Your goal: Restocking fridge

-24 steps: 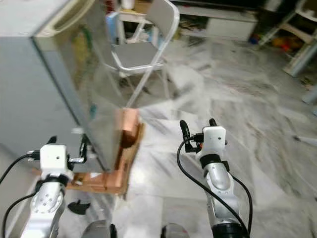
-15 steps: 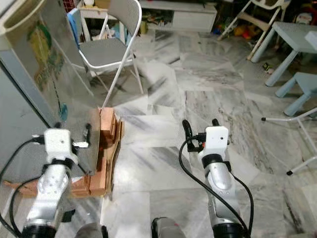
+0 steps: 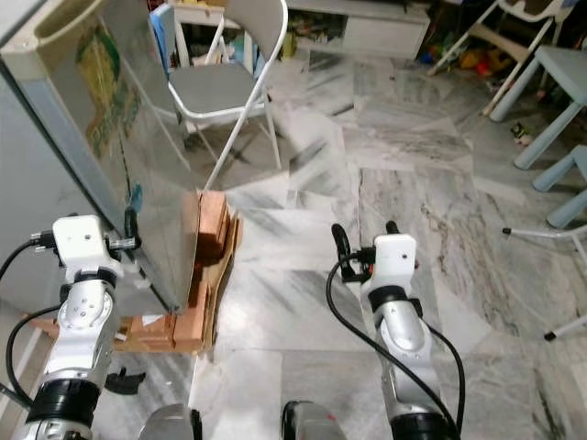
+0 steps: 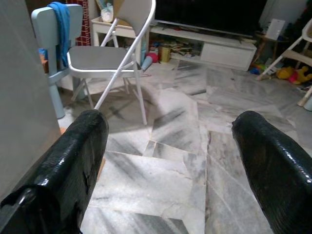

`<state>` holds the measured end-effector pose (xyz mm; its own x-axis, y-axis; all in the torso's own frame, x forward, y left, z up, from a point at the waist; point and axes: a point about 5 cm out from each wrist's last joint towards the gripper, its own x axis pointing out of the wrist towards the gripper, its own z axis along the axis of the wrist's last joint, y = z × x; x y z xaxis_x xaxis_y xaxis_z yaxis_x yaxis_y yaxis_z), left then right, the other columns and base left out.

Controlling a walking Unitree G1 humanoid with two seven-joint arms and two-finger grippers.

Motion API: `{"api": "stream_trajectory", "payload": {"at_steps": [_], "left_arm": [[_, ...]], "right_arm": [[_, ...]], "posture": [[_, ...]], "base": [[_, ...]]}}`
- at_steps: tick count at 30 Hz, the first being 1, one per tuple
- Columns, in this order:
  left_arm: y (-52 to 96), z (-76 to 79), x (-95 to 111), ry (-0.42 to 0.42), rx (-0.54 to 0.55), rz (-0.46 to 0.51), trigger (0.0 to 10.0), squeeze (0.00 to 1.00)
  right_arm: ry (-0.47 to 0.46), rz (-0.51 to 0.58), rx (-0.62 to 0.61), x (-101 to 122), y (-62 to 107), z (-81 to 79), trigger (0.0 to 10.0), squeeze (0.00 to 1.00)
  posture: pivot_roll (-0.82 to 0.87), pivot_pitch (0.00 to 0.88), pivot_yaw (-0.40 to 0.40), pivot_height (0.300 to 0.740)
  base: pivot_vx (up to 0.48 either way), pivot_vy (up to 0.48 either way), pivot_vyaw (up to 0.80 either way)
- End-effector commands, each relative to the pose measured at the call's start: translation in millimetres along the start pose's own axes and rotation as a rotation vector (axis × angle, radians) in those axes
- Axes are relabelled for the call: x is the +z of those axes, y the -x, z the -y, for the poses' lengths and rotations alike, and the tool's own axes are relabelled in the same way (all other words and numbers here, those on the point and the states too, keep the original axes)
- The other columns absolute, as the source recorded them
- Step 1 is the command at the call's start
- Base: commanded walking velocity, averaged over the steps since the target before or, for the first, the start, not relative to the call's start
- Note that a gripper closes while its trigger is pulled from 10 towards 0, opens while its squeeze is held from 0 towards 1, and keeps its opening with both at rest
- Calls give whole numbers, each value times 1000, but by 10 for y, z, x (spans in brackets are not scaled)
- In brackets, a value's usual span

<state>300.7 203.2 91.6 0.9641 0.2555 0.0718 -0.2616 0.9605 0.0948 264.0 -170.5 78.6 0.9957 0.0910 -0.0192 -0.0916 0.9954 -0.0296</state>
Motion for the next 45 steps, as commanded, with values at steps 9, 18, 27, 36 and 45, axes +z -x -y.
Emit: {"api": "stream_trajectory", "payload": {"at_steps": [9,18,27,36,45], "left_arm": [[-142,148,60,27,-30,16,10000,0],[-251,167,53,9,-17,-3,10000,0],[-493,345,290,-25,-113,46,10000,0],[149,1704,1043,-36,-868,420,10000,0],[347,1970,1082,159,-895,346,10000,0]], "right_arm": [[14,6,-16,53,-10,88,10000,0],[14,4,-9,51,-15,68,10000,0],[6,-34,4,-16,69,67,10000,0],[62,-299,87,-435,282,47,10000,0],[19,-338,133,-495,315,-53,10000,0]], "posture": [[84,98,-75,740],[77,100,-77,740],[61,99,-68,740],[83,102,-77,740],[79,95,-52,740]], "base": [[0,0,0],[0,0,0],[0,0,0],[0,0,0],[0,0,0]]}}
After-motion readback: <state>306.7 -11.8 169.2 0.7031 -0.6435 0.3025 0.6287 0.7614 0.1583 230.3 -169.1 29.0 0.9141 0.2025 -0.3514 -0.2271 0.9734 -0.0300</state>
